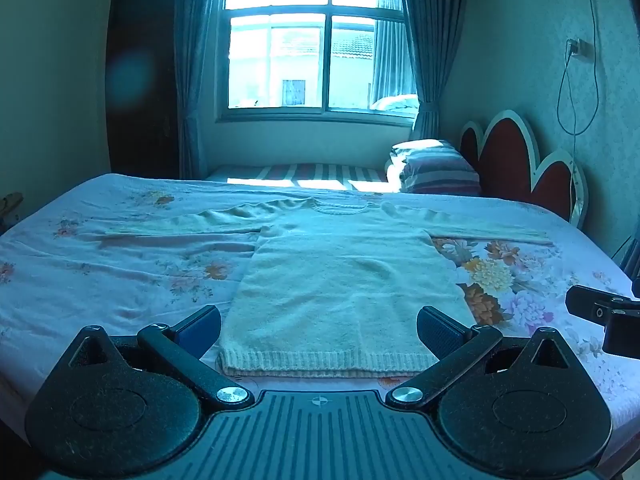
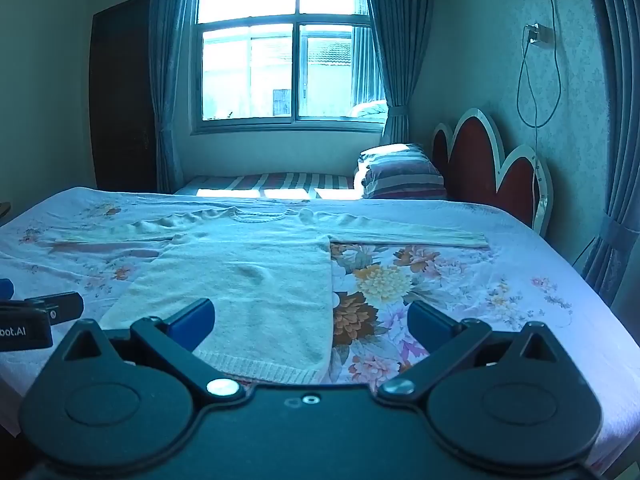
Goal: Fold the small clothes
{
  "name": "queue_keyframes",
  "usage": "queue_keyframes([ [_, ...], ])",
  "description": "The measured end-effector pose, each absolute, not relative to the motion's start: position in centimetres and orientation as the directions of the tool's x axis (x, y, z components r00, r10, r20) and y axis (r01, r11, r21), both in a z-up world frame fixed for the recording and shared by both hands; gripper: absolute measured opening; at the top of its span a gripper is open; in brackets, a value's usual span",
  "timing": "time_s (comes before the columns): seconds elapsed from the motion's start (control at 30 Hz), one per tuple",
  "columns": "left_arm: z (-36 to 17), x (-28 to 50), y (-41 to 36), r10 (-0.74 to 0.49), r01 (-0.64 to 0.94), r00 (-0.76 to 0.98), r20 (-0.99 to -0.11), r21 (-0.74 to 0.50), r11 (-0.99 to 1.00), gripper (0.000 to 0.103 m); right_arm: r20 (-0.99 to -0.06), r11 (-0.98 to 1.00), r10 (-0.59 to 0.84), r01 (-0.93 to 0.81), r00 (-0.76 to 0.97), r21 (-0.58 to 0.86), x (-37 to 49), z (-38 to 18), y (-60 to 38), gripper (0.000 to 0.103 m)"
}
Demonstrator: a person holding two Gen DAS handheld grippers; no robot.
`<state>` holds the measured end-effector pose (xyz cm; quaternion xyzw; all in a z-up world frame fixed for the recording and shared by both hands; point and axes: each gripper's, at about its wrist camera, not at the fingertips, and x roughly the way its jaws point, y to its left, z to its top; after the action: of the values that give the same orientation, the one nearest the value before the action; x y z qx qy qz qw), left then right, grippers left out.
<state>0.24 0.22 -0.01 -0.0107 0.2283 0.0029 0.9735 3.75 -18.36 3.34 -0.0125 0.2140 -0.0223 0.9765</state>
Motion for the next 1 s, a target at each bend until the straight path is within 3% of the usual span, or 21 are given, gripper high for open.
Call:
queue_keyframes([
  [1.0, -0.02, 0.35, 0.27, -0.007, -0.003, 0.892, -0.452, -0.022, 1.0, 0.103, -0.413, 0.998, -0.055, 0.046, 0.909, -0.032, 3.55, 3.71, -18.47, 0.103],
])
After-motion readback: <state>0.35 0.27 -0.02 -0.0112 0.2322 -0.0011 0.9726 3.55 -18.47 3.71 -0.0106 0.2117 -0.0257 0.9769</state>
